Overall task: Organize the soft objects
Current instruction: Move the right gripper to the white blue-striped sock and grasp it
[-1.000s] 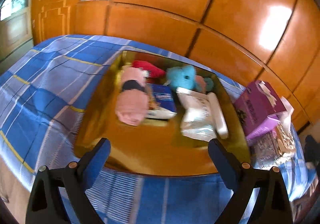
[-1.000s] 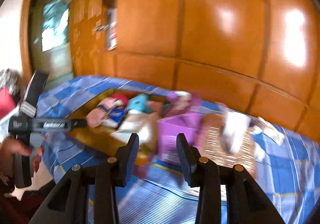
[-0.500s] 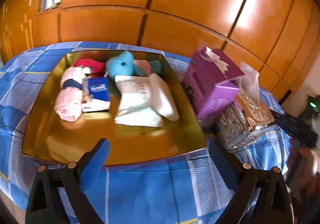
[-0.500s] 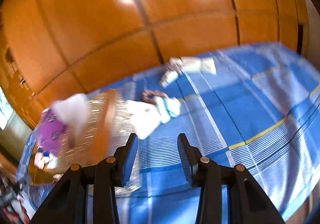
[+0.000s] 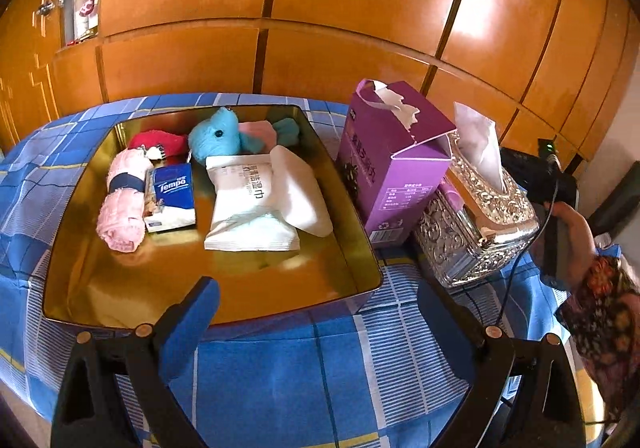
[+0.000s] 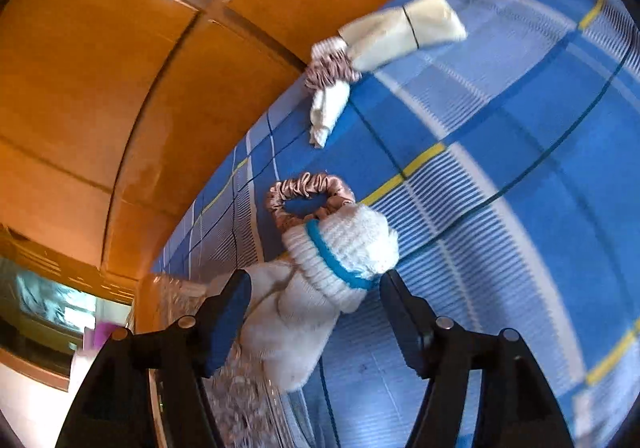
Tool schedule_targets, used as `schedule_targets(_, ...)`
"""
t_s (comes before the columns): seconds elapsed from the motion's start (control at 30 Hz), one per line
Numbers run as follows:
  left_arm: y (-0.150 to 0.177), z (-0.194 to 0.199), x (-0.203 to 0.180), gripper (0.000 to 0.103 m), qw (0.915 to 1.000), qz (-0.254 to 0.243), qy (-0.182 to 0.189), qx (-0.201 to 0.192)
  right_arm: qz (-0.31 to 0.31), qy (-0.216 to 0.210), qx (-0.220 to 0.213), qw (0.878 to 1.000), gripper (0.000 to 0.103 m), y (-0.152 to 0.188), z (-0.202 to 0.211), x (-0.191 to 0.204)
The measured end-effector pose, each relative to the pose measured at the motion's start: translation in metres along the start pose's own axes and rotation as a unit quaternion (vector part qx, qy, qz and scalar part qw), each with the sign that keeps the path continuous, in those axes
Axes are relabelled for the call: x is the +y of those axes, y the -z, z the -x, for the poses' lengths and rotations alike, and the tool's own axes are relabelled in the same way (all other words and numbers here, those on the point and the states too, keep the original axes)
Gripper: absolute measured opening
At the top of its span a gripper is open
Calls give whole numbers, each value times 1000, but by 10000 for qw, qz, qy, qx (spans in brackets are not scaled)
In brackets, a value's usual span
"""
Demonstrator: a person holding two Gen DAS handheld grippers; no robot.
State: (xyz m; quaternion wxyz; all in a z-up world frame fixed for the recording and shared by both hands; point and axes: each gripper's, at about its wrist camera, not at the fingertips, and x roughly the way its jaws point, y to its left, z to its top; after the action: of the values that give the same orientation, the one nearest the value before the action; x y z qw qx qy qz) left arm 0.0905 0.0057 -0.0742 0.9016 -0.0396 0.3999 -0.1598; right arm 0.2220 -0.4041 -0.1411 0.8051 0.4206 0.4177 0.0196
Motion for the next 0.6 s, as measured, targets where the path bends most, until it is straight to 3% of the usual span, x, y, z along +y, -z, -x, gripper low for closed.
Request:
schedule_targets(0.07,-1,1,-3,100,10000,-53,-10,-13,-81,-151,-61,9998,66,0,-4,-2)
schedule_targets(0.17,-5,1,-9,100,9999,-129,25,-9,-22,21,-76,10000,35,0,-4,-5)
schedule_targets(0.33,-17,1,-21,100,9997,-245,68,-55,105,-185,-346,9992,30,3,20,-19)
schedule_targets(0.6,-68,6,-63,100,9984,-479,256,-135,305,122,-905,9954,30,8,78,-65)
